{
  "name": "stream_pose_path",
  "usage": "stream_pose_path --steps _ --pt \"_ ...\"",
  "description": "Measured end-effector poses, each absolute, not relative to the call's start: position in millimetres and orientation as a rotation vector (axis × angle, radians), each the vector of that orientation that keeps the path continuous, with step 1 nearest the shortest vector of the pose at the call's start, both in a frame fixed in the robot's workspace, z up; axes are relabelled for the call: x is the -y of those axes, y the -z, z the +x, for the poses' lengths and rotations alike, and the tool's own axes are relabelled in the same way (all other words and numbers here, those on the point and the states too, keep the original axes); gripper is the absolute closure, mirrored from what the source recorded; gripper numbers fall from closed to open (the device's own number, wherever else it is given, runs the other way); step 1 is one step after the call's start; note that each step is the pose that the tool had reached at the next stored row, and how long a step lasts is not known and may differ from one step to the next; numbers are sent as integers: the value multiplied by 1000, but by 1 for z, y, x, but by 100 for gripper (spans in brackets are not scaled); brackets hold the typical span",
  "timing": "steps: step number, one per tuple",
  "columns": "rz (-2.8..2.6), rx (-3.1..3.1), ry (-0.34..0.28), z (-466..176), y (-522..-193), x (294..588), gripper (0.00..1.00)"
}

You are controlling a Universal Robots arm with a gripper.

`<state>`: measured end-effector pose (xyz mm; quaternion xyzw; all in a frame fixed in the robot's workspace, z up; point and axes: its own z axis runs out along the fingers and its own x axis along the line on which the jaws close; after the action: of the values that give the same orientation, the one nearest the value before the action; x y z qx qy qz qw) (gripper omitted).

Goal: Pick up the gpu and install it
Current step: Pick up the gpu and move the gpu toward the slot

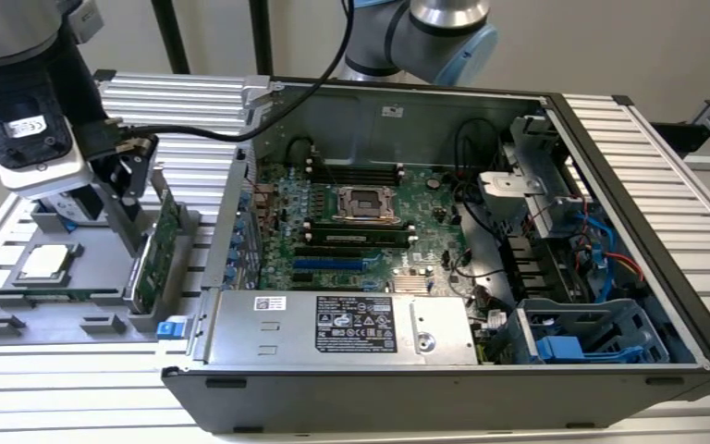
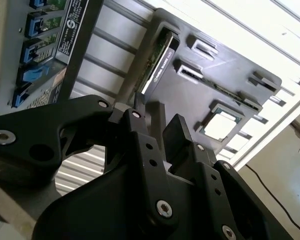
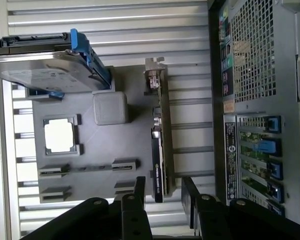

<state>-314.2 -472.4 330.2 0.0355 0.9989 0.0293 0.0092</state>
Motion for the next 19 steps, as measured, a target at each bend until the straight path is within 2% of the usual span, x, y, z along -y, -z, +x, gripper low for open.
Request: stream_pose_path --steps 19 --pt "111 -3120 -91 -314 -315 472 0"
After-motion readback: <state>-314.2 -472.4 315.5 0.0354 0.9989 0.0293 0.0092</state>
